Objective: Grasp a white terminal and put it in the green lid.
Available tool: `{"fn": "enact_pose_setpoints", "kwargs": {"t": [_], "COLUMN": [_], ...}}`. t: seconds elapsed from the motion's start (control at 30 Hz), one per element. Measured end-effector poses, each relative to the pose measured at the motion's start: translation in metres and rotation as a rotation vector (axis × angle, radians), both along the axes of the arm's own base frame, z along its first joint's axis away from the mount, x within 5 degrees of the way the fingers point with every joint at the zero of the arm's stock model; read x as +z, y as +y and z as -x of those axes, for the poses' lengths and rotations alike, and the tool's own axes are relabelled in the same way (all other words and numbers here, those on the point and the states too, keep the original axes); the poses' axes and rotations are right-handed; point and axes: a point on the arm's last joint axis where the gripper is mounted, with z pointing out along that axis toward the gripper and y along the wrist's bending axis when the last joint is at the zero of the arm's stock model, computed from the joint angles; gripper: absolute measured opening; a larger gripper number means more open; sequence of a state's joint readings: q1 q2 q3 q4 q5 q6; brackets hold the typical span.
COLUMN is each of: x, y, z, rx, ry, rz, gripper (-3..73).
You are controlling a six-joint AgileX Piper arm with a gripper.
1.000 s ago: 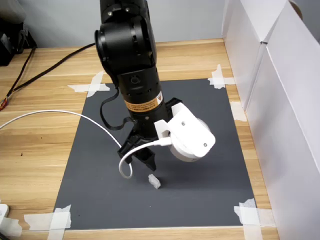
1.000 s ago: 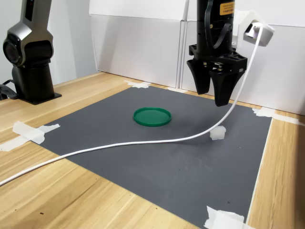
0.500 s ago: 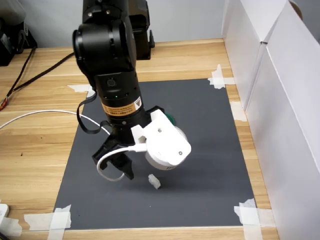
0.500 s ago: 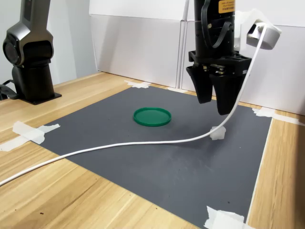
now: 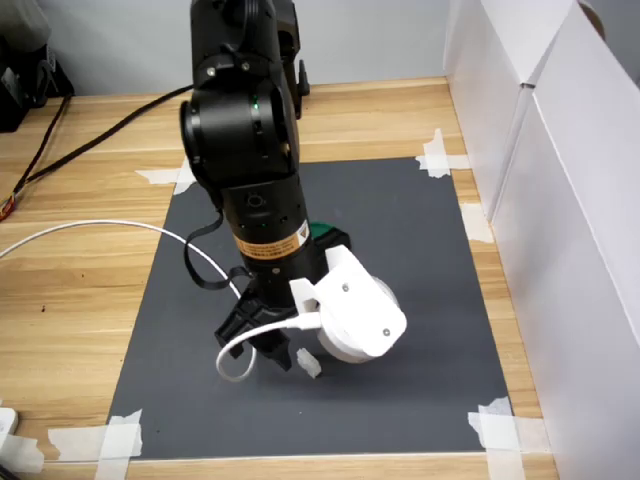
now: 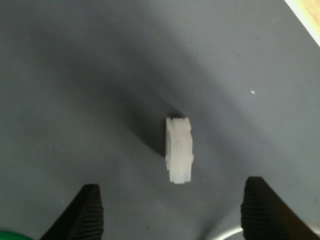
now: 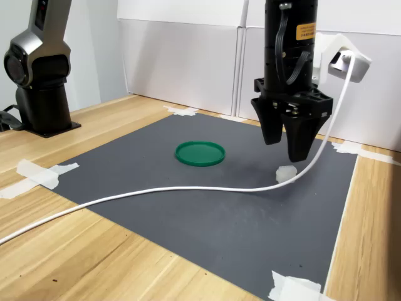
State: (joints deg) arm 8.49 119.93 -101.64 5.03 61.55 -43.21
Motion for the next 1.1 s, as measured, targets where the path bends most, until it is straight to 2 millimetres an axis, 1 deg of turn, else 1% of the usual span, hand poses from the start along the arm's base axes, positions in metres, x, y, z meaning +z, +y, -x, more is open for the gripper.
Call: {"fn": "enact_pose_setpoints", "kwargs": {"t": [0.5,0.73,1.1], "x": [-0.013,-0.027,-0.028], "y": [-0.001,0.000,0.001], "z": [-0.007,-0.010,-0.012], "rx": [-0.013,-0.014,-0.021], "ry": [-0.018,0.010,-0.009], "rz": [0.016,0.017,0.000], "gripper": [65.5,65.1,63.2]}}
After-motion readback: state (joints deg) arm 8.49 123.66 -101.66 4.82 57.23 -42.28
